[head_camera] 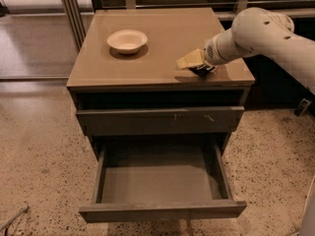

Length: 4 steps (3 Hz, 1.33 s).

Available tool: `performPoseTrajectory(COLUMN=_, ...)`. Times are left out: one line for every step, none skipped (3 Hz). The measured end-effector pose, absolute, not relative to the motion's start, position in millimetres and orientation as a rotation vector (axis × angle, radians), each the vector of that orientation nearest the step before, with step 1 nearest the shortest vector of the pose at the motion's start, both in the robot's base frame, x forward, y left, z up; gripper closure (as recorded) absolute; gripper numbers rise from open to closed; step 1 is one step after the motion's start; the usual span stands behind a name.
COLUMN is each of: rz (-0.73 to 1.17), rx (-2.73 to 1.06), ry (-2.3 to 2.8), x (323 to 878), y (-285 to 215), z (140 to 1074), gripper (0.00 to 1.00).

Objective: Place rxbar chocolate into middle drawer

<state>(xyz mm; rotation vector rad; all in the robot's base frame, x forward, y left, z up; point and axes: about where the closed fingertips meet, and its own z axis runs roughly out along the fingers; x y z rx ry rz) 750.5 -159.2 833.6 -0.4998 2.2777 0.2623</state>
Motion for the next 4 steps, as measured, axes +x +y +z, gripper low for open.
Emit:
performPoseTrajectory(rz=0.313, rx=-0.496, ry=2.311, x=755, y=-155, z=826, gripper=0.0)
performPoseTrajectory(rz=0.342, rx=-0.549, ry=2.338, x=758, y=-151, z=817, gripper=0.0)
performPoseTrajectory(rz=0.371, rx=-0.648, ry=2.339, x=760, y=-149, z=810, gripper=0.0)
performPoseTrajectory(rz=0.386, rx=-0.738, ry=2.33, x=761, y=-150, z=806, gripper=0.0)
